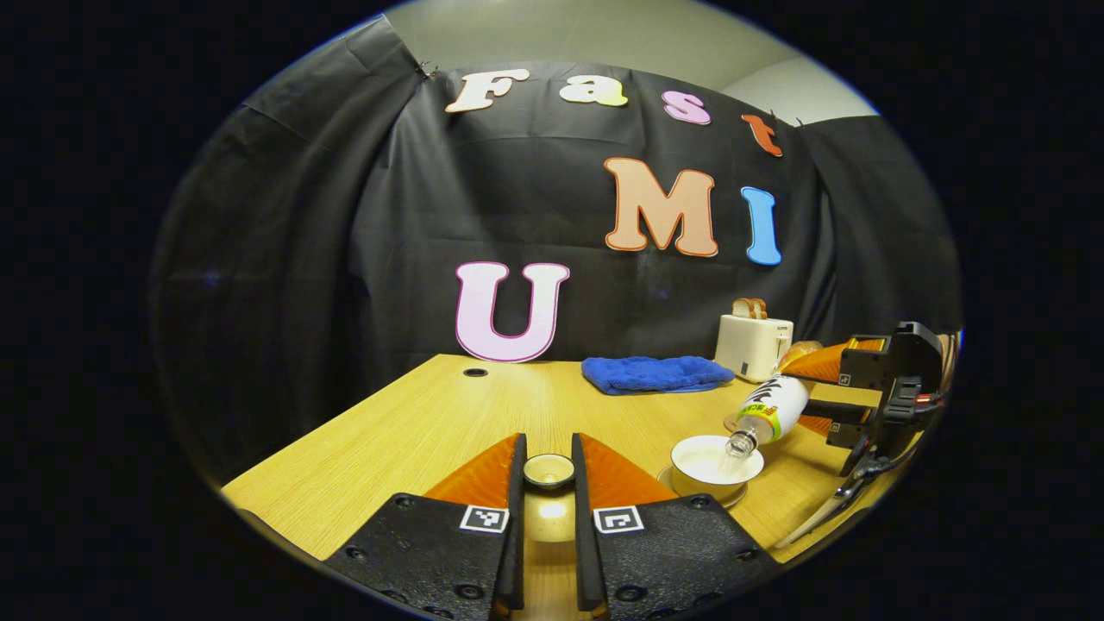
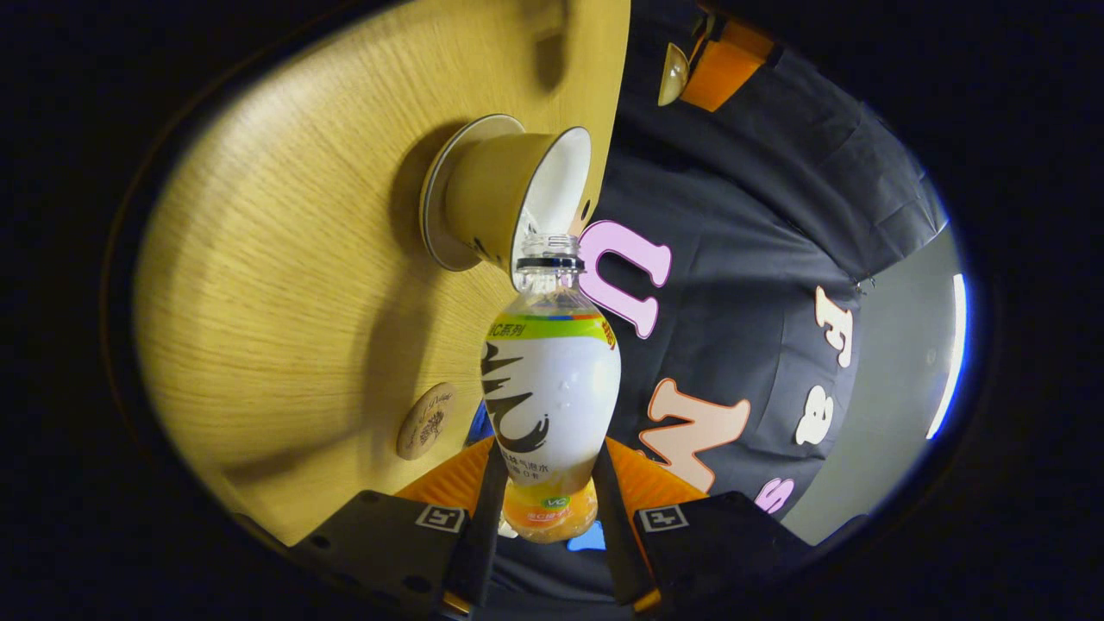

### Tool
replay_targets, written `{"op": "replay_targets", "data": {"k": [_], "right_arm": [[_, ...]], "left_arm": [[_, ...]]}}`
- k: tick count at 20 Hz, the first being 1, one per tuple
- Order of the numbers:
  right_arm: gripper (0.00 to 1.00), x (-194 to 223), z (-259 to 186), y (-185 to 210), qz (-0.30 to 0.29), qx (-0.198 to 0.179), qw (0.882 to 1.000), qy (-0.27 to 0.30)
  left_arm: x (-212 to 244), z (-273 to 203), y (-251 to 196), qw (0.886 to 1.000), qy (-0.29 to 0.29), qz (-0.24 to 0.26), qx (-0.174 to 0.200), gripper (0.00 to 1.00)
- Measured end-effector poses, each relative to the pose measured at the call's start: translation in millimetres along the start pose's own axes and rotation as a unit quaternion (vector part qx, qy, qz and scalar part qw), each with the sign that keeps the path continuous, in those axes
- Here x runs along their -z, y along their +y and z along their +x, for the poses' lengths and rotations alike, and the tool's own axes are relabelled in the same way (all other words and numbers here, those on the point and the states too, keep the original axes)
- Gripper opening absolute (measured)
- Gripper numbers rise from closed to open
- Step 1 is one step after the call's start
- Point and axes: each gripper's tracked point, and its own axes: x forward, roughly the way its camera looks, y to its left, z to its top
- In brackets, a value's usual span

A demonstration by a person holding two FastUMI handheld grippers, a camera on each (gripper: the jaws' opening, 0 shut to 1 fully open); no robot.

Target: Open the teacup lid with one hand, grasp the water bottle and pour water into the teacup with the other hand; after pouring, place the water bottle on the coaster and then close the teacup lid.

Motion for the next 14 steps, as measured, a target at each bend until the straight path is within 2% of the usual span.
{"op": "replay_targets", "data": {"k": [14], "right_arm": [[0.58,-7.9,2.8,-16.8,-0.103,0.001,0.994,-0.031]], "left_arm": [[-3.9,-6.0,5.0,1.000,-0.002,0.012,-0.001,0.21]]}}
